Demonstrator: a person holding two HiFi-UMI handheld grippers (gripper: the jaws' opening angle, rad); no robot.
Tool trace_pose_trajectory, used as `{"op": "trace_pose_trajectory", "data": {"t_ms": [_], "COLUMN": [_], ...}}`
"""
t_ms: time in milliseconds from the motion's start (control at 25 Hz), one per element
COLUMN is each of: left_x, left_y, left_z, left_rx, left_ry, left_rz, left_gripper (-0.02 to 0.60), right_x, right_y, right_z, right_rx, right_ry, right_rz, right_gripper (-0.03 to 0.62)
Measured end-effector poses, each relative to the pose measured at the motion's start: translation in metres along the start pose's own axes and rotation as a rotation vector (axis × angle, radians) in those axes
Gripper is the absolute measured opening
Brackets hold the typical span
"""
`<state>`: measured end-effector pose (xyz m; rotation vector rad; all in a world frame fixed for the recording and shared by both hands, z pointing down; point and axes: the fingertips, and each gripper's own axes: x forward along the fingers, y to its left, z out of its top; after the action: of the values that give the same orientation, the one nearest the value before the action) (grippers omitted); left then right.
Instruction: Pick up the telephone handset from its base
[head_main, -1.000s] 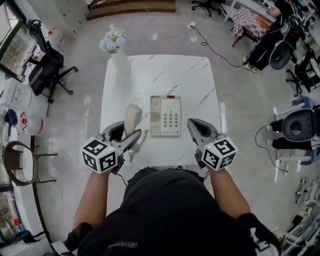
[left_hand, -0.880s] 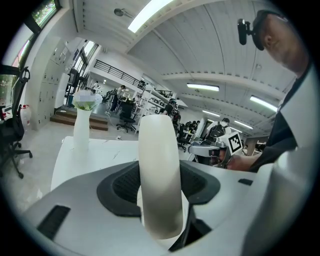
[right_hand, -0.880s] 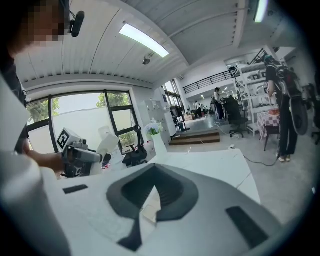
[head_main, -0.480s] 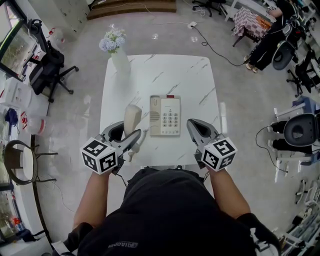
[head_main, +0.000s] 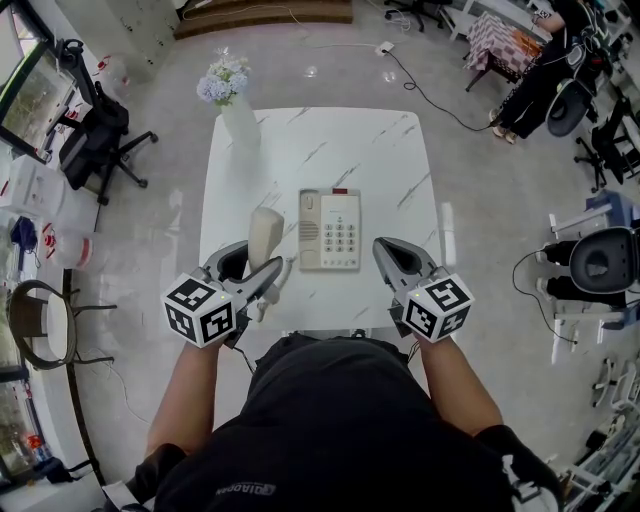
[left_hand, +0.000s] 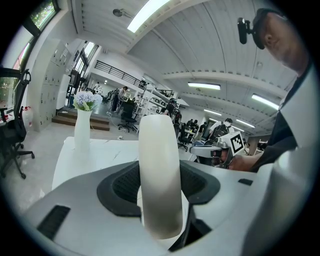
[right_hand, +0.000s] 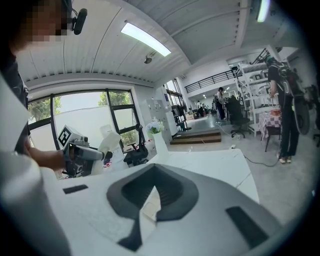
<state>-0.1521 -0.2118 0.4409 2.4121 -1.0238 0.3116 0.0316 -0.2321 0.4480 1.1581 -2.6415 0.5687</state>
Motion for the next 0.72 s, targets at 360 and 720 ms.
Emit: {"op": "trace_pose_trajectory", "data": {"t_ms": [360,720], "left_x": [0.0029,0.0026], "left_y": [0.001,0.0004], "left_z": [0.0006,0.003], "left_rx": [0.004,0.003], "left_ry": [-0.002,-0.003], "left_rz": [0.007,0.014], "left_gripper": [0.222,0.222], "right_x": [-0.0001,-0.0014], "right_y": [-0.0029,-0.0035], "right_z": [-0.002,-0.0008], "right_rx": [0.005,0.008], "right_ry": [0.0,0.002], "right_rz": [0.001,0.001], "right_gripper": [0.001,0.0]}}
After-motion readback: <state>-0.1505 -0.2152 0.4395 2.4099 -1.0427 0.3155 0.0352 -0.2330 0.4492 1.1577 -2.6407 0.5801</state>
